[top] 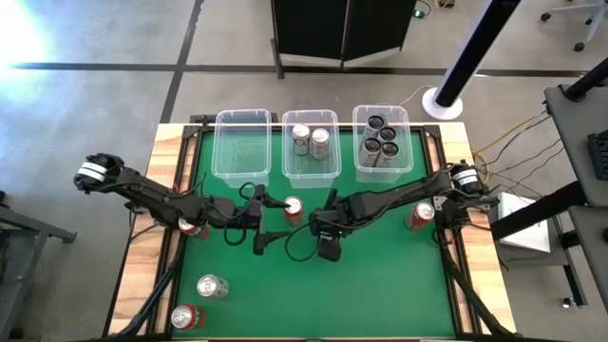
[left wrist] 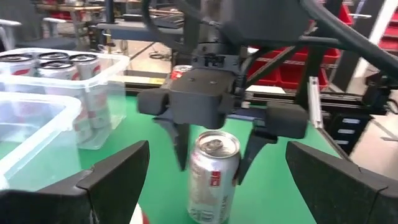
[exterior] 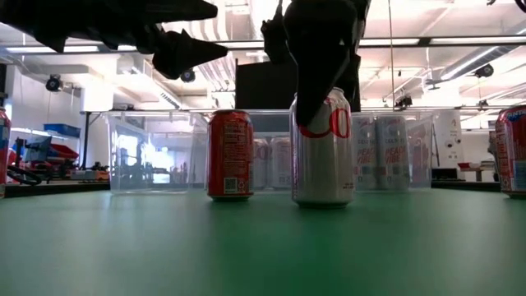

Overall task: Sort soda cans
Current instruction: Put the top red-silver soda can into the middle transparent bin

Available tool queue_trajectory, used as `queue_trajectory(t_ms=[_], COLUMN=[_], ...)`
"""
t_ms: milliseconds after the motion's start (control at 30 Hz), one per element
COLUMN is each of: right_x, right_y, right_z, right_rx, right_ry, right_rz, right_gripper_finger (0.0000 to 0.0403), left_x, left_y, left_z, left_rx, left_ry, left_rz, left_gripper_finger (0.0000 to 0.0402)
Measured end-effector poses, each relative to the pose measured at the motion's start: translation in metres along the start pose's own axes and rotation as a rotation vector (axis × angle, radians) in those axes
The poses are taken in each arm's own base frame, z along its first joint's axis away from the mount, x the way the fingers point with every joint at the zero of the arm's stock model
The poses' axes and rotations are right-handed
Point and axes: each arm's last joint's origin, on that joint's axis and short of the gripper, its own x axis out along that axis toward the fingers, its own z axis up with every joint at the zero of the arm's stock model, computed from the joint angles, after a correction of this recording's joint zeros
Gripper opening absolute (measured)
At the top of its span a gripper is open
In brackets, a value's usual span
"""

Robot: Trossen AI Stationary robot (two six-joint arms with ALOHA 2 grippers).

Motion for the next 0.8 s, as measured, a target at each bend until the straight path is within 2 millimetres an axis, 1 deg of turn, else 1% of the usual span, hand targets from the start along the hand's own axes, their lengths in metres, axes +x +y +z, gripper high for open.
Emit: queue_trajectory(t_ms=[100,200,300,400,433,533,600,700,800], right_x=[-0.001,-0.001,-0.002,-0.013,-0.019,-0.052,-0.071,-0.099,-0.130], right_y=[-0.002,-0.002,-0.003,-0.005,-0.005,-0.005,-0.009,-0.019,-0.035], right_z=[-0.003,-0.003,-0.002,0.002,0.006,0.023,0.032,0.048,0.064], right_rx=[0.008,0.019,0.024,0.036,0.038,0.037,0.023,0.014,0.023], right_ry=[0.028,0.028,0.026,0.020,0.007,-0.082,-0.122,-0.182,-0.282], right_rz=[-0.016,-0.016,-0.015,-0.013,-0.010,0.021,0.007,-0.030,-0.065], right_gripper_finger=[0.0320,0.0301,0.0300,0.0300,0.0301,0.0300,0.0300,0.0300,0.0300], left_x=[0.000,0.000,0.000,-0.002,-0.002,-0.005,-0.007,-0.012,-0.017], left_y=[0.001,0.001,0.002,0.002,0.002,0.003,0.002,0.002,0.002], left_z=[-0.002,-0.003,-0.005,-0.005,-0.005,-0.005,-0.004,-0.007,-0.007], left_rx=[0.006,0.003,0.008,0.014,0.021,0.032,0.026,0.015,-0.008], left_ry=[0.017,0.023,0.052,0.101,0.127,0.201,0.236,0.298,0.336], left_rz=[0.027,0.033,0.036,0.043,0.047,0.055,0.058,0.055,0.060], left_gripper_finger=[0.0362,0.0362,0.0362,0.0362,0.0362,0.0362,0.0362,0.0362,0.0362])
